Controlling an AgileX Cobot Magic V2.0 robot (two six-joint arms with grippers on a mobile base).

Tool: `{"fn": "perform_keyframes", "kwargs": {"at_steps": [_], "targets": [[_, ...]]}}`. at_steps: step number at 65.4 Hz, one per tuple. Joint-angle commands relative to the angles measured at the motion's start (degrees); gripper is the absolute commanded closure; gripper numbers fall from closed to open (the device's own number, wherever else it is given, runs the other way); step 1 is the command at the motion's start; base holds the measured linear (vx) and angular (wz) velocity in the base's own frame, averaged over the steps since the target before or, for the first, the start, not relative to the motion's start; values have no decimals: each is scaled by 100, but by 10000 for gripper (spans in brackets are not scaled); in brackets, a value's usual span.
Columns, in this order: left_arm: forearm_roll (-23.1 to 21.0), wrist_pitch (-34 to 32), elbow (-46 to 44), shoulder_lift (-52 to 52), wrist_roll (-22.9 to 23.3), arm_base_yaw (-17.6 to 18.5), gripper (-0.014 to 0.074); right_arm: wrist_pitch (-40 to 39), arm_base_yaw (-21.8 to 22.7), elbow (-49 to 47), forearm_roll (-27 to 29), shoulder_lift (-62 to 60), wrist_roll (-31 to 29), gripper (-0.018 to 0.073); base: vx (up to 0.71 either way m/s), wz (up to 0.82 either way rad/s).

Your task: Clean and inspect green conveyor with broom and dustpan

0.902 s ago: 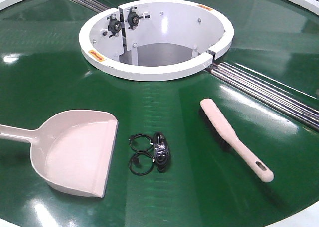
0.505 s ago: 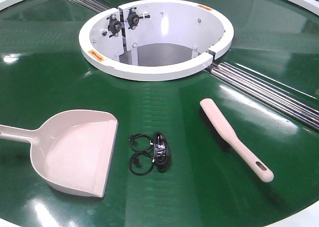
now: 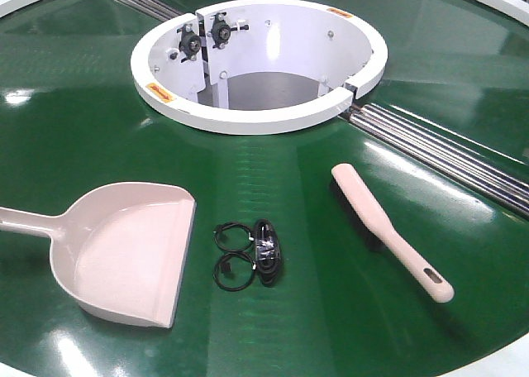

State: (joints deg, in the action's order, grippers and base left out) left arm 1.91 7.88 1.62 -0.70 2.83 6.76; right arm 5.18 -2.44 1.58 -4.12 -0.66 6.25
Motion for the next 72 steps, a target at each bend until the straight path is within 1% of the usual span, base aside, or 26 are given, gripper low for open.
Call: {"fn": "perform_keyframes", "kwargs": {"at_steps": [1, 12, 20, 24, 28, 33, 37, 44, 50, 54, 58, 67, 72], "targets": [[-23, -427, 48, -80, 34, 6, 603, -404, 15, 20, -46, -62, -8, 568, 0, 0], [-28, -489, 48, -80, 42, 6, 603, -404, 15, 20, -46, -62, -8, 568, 0, 0], [-232, -985, -97, -80, 146, 6, 603, -404, 15, 20, -46, -62, -8, 568, 0, 0], [-191, -1264, -329, -65, 154, 6, 603, -404, 15, 20, -46, -62, -8, 568, 0, 0], [-191, -1371, -614, 26, 154, 6, 603, -404, 15, 20, -46, -62, -8, 568, 0, 0], [-191, -1124, -1152, 334, 143, 6, 603, -404, 15, 20, -46, -62, -8, 568, 0, 0], [-48, -721, -1544, 680, 139, 6, 603, -399, 15, 20, -46, -62, -8, 568, 0, 0], [279, 192, -2209, 1415, 139, 6, 603, -399, 15, 20, -46, -62, -8, 568, 0, 0], [334, 611, -2570, 1990, 139, 6, 603, -399, 15, 20, -46, -62, -8, 568, 0, 0], [341, 674, -2680, 2282, 139, 6, 603, -399, 15, 20, -46, -62, -8, 568, 0, 0], [341, 562, -2680, 2601, 139, 6, 603, -399, 15, 20, -46, -62, -8, 568, 0, 0], [328, 569, -2680, 3040, 139, 6, 603, -399, 15, 20, -46, -62, -8, 568, 0, 0], [324, 469, -2680, 3225, 150, 6, 603, -399, 15, 20, -46, -62, -8, 568, 0, 0]]}}
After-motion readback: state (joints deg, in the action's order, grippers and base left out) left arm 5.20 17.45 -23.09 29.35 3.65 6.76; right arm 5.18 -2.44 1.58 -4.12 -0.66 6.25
